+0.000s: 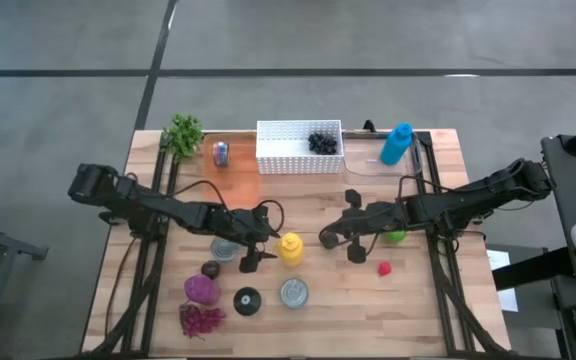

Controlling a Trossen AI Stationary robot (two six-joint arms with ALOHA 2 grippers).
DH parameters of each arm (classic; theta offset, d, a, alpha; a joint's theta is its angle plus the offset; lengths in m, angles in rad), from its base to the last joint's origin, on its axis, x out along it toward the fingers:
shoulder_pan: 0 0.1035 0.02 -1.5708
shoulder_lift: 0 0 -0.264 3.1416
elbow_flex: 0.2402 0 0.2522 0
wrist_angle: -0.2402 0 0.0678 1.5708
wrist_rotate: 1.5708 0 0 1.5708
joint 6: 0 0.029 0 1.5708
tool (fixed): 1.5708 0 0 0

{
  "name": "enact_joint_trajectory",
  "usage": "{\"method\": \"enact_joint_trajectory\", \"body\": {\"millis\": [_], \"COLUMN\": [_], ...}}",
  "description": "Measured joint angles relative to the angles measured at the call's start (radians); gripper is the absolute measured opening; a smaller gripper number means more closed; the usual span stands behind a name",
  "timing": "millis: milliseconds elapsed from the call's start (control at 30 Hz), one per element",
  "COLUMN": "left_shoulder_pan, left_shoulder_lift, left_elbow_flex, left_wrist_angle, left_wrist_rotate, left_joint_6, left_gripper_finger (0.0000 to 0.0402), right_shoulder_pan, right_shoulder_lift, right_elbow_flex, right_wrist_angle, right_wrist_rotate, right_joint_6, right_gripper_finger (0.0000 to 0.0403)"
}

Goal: Pick & Place Food Item
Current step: Put the yellow water bottle into the transparent bin

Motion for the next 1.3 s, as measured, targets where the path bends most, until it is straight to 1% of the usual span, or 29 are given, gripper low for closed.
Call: {"method": "enact_joint_trajectory", "body": {"millis": [367,667,1033,1300], "left_shoulder_pan": [0.011,0.02,0.031,0.032], "left_shoulder_lift": [0.111,0.214,0.253,0.263], "left_elbow_flex": [0.072,0.156,0.181,0.18], "left_wrist_angle": [0.012,0.024,0.115,0.134], "left_wrist_rotate": [0.0,0.0,0.0,0.0], "left_joint_6": [0.019,0.026,0.026,0.026], "left_gripper_finger": [0.0291,0.0287,0.029,0.0287], "right_shoulder_pan": [0.0,0.0,0.0,0.0], "right_shoulder_lift": [0.0,0.0,0.0,-0.004], "right_elbow_flex": [0.0,0.0,-0.001,-0.001], "right_wrist_angle": [-0.001,-0.001,-0.004,-0.012], "right_wrist_rotate": [0.0,0.0,0.0,0.0], "right_joint_6": [0.0,0.0,-0.024,-0.027], "right_gripper_finger": [0.0008,0.0008,0.0008,0.0008]}}
